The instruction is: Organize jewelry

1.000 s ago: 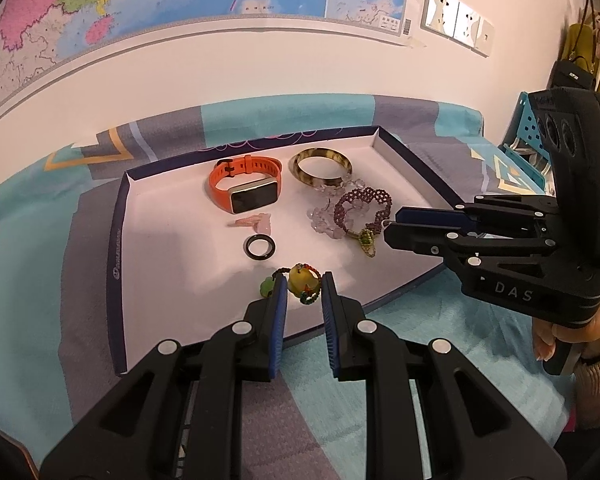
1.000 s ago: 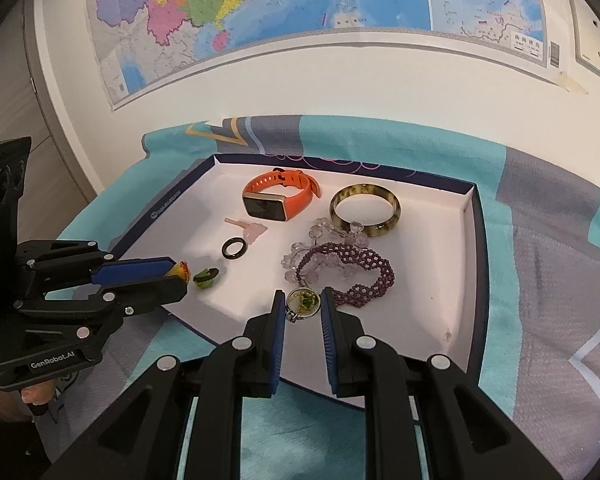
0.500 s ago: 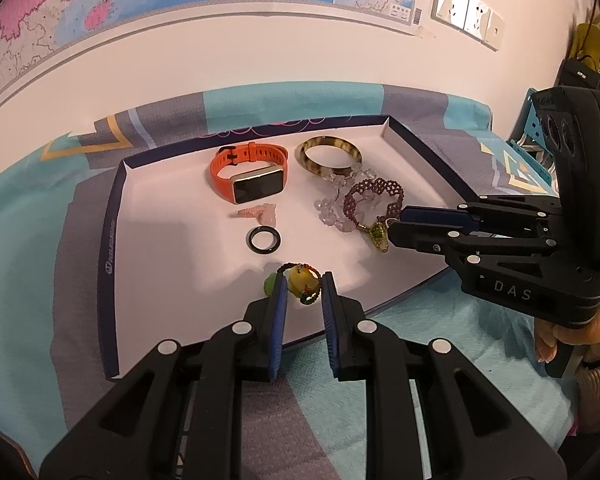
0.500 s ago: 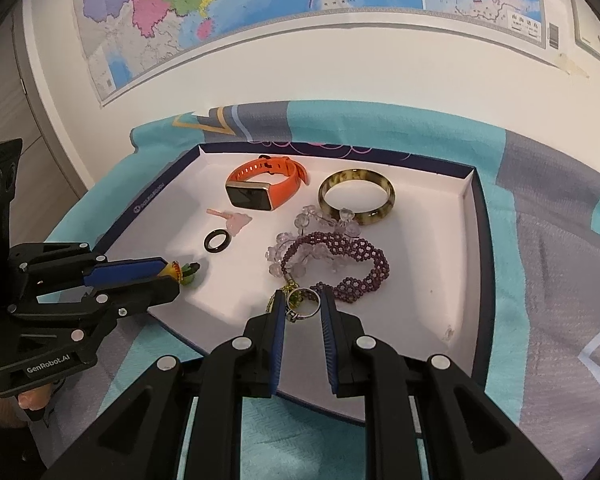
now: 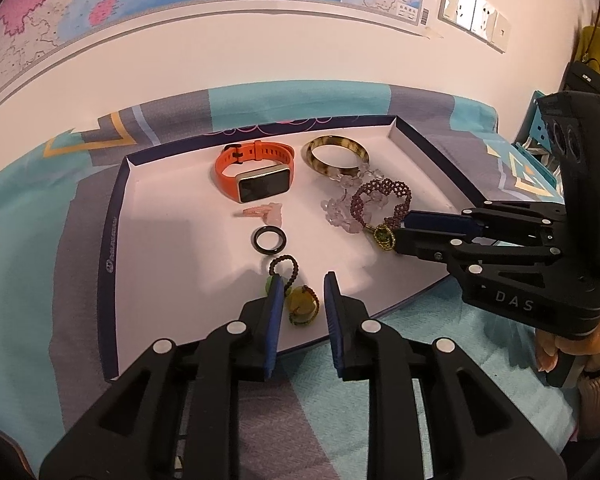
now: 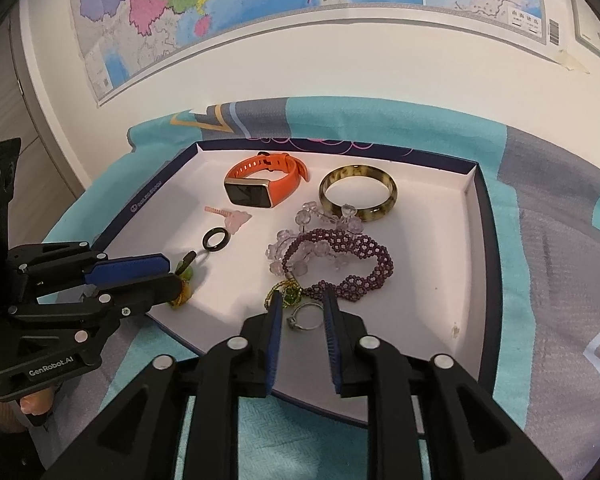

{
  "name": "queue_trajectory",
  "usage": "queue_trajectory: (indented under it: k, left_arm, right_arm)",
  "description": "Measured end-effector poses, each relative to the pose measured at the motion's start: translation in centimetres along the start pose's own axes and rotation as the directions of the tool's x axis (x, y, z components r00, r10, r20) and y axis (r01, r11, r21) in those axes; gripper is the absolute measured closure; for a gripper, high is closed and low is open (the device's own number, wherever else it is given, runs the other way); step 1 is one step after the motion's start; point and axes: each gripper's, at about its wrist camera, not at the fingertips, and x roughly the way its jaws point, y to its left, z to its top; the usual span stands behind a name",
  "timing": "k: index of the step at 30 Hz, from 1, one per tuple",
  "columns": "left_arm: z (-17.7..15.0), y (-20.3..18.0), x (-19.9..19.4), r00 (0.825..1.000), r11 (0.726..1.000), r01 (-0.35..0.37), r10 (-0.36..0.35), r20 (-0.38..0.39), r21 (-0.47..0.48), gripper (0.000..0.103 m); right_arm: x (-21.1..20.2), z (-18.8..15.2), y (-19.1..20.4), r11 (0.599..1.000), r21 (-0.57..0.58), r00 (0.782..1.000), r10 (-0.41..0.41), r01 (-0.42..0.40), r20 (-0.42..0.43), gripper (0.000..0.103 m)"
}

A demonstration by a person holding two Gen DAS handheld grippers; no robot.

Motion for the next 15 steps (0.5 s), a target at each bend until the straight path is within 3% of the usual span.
queue_trajectory:
  k: [5,9,10,12,14,15]
  left_arm:
    - [-0.2,0.3,-0.6,1.0,1.0,0.001,-0.001,0.02,-0.014,0.062]
    - [-0.4,0.6,-1.7,0.999,1.0,-0.009,0.011,0.048,-0.028,0.042]
    - [-0.5,0.7,-2.1,0.998,0.999,-0.02,0.022,0.06,-0.032,0.031]
    - [-0.8,0.6,-3.0,0.995,0.998,-0.045,0.048,0.087,-0.033,0.022]
    - [-1.2,0.6,-3.9,0.991,0.997,-0.068,0.072,0.113,-0.038,0.007]
    - [-1.5,0.5,-4.4,0.988,0.996,-0.077,0.082,0.128,-0.041,0.006]
  right_arm:
    - [-1.0,-0.1,-0.1,1.0,0.007,1.0,-0.006,0.006,0.027,0.069]
    - [-2.2,-0.3,0.2,1.0,0.008,0.998,-0.012,0.012,0.06,0.048]
    - [-2.5,-0.4,0.4,1.0,0.006,0.998,-0.013,0.013,0.067,0.043]
    - [-3.3,-0.7,0.6,1.0,0.003,0.996,-0.023,0.023,0.086,0.033]
    - [-4.1,-1.0,0.9,1.0,0.002,0.994,-0.029,0.029,0.105,0.024]
    - [-4.4,-1.1,1.0,0.999,0.001,0.993,-0.033,0.033,0.112,0.016]
